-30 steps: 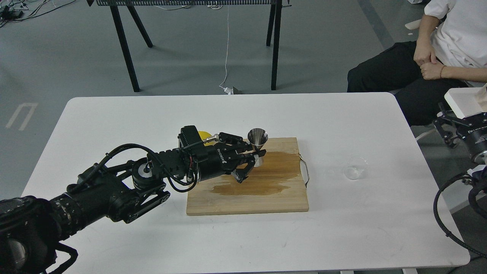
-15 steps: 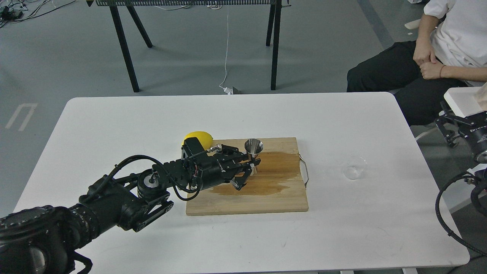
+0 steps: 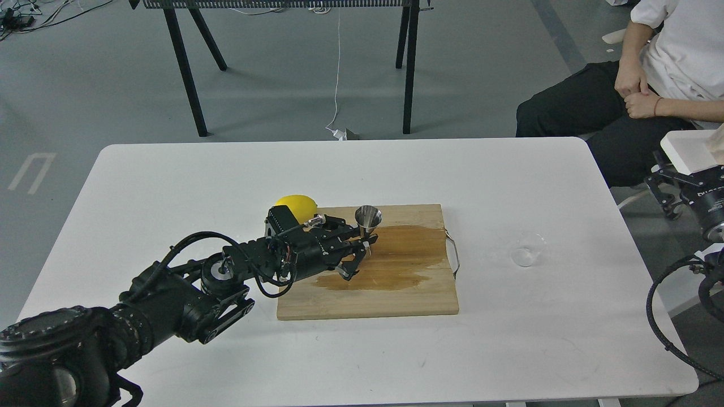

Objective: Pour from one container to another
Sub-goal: 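Lower the held jigger onto the cutting board beside the lemon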

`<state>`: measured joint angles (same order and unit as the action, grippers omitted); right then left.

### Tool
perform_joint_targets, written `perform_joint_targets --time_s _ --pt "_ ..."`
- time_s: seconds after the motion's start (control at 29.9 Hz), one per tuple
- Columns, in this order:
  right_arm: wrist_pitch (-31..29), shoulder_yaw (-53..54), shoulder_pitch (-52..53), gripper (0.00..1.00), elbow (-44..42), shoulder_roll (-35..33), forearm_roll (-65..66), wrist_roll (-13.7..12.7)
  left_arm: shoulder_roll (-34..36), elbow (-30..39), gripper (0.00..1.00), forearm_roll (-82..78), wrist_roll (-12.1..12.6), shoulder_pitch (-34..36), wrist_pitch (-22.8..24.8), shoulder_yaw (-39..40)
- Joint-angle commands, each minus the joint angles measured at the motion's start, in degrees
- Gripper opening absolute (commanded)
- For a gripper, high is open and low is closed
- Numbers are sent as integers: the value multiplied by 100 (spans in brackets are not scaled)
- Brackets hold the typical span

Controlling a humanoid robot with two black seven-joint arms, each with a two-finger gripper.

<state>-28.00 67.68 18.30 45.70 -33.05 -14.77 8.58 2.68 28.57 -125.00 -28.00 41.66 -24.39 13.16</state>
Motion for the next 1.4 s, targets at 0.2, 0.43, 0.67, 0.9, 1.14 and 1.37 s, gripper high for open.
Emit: perform_joint_targets --time_s 0.2,0.43,0.67,0.9,1.14,1.37 --pt "0 0 7 100 -8 9 0 -6 -75 -18 19 0 0 -8 -75 2" --pt "0 0 7 100 -26 26 0 -6 -75 -18 20 0 0 -17 -75 -7" --pt "0 -27 7 100 -26 62 0 -6 -84 -18 30 0 0 -17 -75 -7" --pt "0 0 25 100 -26 62 0 -6 -75 -27 30 0 0 -17 -75 -7" --pt "0 -9 16 100 -35 62 0 -6 -75 -27 42 0 0 -17 -75 -7" --pt "0 -9 25 100 -35 62 0 -6 -66 -18 51 0 0 -43 -101 -7"
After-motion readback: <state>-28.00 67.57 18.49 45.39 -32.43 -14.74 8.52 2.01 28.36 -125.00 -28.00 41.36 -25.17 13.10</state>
